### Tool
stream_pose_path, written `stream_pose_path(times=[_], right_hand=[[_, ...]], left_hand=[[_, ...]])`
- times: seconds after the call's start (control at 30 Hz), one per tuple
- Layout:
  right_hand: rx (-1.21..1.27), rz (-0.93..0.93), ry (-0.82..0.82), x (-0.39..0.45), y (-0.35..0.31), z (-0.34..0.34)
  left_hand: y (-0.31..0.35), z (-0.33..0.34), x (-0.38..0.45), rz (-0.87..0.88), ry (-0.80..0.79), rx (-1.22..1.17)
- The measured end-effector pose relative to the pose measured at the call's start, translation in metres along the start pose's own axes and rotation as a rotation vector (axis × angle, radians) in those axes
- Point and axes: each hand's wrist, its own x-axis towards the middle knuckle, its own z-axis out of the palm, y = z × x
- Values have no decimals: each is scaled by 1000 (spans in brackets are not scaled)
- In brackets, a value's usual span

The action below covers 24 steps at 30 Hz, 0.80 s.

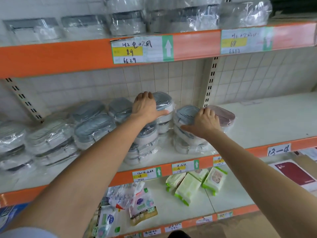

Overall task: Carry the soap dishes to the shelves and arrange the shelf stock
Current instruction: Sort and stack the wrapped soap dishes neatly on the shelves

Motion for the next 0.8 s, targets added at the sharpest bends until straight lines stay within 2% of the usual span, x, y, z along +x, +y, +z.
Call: stream_pose_path(times=[0.17,0.3,0.47,0.6,0.7,0.8], right_hand=[[33,-29,-24,-3,2,-6],[30,-159,71,-8,-2,-19],[-18,-302,109,-21,-9,-29],[4,-313,40,-37,-7,-38],[36,-311,-92,-52,-4,-51],[55,-306,-226,-66,1,-64]], left_hand=[[2,-1,-8,103,71,-35],[6,-9,-14,187,103,-56],[17,-13,-30,299,51,-157],[23,-14,-46,359,1,-194],[27,-21,-59,422,-46,-169],[27,-32,-72,468,-201,-143]])
